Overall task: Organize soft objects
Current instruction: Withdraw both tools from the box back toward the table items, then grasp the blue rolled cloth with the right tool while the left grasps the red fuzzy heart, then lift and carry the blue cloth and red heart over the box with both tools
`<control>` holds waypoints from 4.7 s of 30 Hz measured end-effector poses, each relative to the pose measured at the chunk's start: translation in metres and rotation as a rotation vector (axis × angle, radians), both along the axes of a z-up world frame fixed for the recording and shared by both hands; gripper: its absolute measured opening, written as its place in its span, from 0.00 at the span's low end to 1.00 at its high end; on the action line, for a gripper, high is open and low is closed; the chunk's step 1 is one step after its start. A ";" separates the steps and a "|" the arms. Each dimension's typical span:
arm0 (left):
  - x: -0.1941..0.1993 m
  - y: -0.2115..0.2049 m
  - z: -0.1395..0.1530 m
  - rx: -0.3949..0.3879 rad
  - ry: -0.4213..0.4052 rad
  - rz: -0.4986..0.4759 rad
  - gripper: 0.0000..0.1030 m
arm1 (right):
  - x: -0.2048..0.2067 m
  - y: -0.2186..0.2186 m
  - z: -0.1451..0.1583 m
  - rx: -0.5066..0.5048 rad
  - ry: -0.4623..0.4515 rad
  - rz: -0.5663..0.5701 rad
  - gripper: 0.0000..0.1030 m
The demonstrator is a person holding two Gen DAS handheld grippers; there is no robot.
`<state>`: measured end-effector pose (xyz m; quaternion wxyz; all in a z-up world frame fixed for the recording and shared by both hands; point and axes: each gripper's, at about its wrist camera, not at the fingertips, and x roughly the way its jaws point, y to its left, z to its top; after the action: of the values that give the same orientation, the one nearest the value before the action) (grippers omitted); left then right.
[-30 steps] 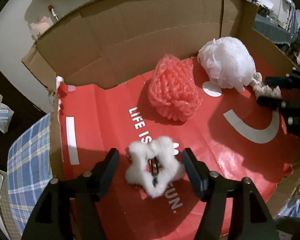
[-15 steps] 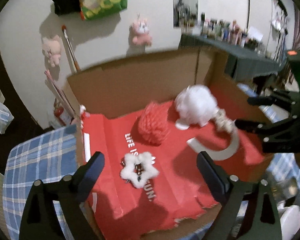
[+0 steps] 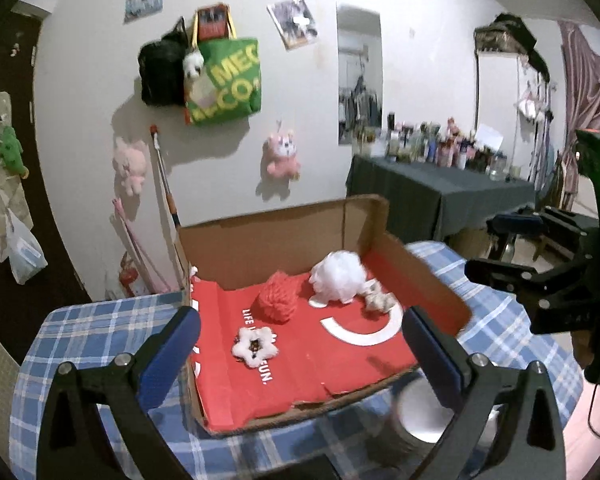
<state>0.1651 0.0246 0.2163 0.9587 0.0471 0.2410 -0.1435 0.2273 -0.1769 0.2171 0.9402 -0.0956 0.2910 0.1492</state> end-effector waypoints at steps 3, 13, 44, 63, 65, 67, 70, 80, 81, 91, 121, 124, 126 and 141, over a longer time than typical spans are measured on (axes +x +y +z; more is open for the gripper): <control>-0.026 -0.001 0.004 -0.008 -0.052 0.012 1.00 | -0.031 0.001 0.010 0.002 -0.057 -0.005 0.85; -0.114 -0.001 -0.006 -0.028 -0.204 0.052 1.00 | -0.134 0.000 0.015 0.069 -0.216 -0.020 0.88; -0.147 0.016 -0.159 -0.076 -0.008 0.159 1.00 | -0.193 -0.008 -0.149 0.154 -0.123 -0.198 0.91; -0.111 0.021 -0.174 -0.029 0.159 0.149 1.00 | -0.151 0.008 -0.163 0.247 0.076 -0.033 0.91; -0.108 0.021 -0.174 -0.022 0.166 0.156 1.00 | -0.146 0.011 -0.162 0.267 0.095 -0.011 0.91; -0.106 0.023 -0.175 -0.023 0.176 0.156 1.00 | -0.142 0.014 -0.163 0.274 0.116 0.005 0.91; -0.102 0.023 -0.177 -0.015 0.195 0.157 1.00 | -0.134 0.017 -0.169 0.278 0.153 0.004 0.91; -0.096 0.027 -0.181 -0.014 0.235 0.135 0.97 | -0.127 0.006 -0.180 0.207 0.188 -0.087 0.89; -0.096 0.026 -0.181 -0.014 0.236 0.125 0.95 | -0.128 0.005 -0.181 0.206 0.190 -0.086 0.88; -0.092 0.013 -0.184 -0.039 0.267 0.027 0.52 | -0.127 0.012 -0.186 0.161 0.197 -0.067 0.46; -0.096 -0.011 -0.157 -0.111 0.239 -0.100 0.44 | -0.139 0.017 -0.164 0.165 0.118 0.027 0.22; -0.096 -0.010 -0.158 -0.111 0.239 -0.097 0.44 | -0.139 0.017 -0.165 0.164 0.120 0.025 0.22; -0.096 -0.009 -0.158 -0.113 0.239 -0.094 0.44 | -0.139 0.016 -0.165 0.164 0.122 0.024 0.22; -0.104 0.037 -0.156 -0.129 0.239 -0.030 0.44 | -0.138 -0.015 -0.167 0.218 0.145 -0.017 0.22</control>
<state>0.0606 0.0619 0.0598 0.9219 -0.0286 0.3431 -0.1776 0.0891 -0.1919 0.0503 0.9227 0.0205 0.3410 0.1785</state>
